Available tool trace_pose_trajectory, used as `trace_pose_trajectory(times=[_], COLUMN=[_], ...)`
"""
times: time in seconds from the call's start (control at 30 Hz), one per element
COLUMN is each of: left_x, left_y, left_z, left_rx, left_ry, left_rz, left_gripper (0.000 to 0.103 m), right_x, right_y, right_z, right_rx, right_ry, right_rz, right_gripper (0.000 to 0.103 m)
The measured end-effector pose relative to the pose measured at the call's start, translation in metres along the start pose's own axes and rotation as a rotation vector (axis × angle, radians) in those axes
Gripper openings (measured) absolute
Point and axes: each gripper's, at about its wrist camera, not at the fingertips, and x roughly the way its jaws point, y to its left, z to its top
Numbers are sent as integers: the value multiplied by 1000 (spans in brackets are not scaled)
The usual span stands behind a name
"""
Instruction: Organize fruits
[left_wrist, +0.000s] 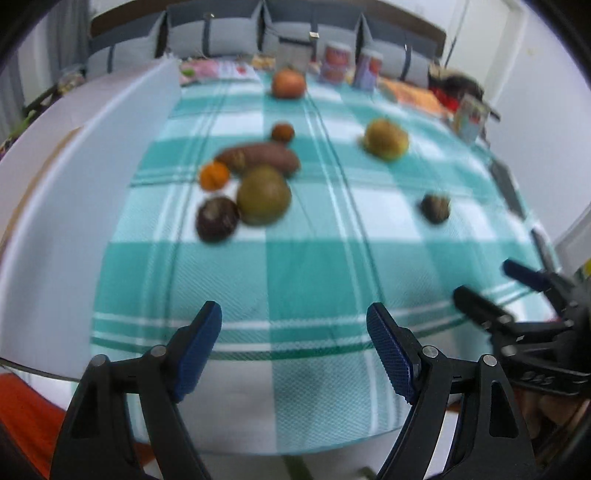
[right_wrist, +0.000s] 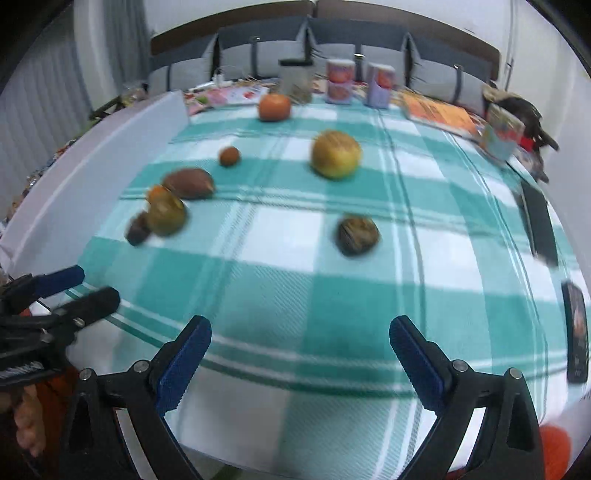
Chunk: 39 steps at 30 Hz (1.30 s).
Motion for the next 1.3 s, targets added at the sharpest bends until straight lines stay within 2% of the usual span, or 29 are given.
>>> trace_pose_trajectory(times=[0.13,0.3,0.83,1.07,1.3], left_x=[10,15,31,32,33], left_y=[-5,0,4,3,3], left_z=[-3,-4,-13,-18,-20], left_rx=[33,24,26,52,62], left_ry=[9,11,27,4,-12], left_rz=[35,59,92,101,104], left_gripper=[83,83,83,89,93], right_x=[4,6,24,39,40], right_y=[-3,2,-9,-17,-18], right_z=[-2,-4,-15,-23,-28], right_rx=[-17,-35,-12,10,-1], right_ry=[-23,-45,-16,39,12], right_rz=[-27,-40,-51,-47,-50], right_gripper=[97,97,97,97,103])
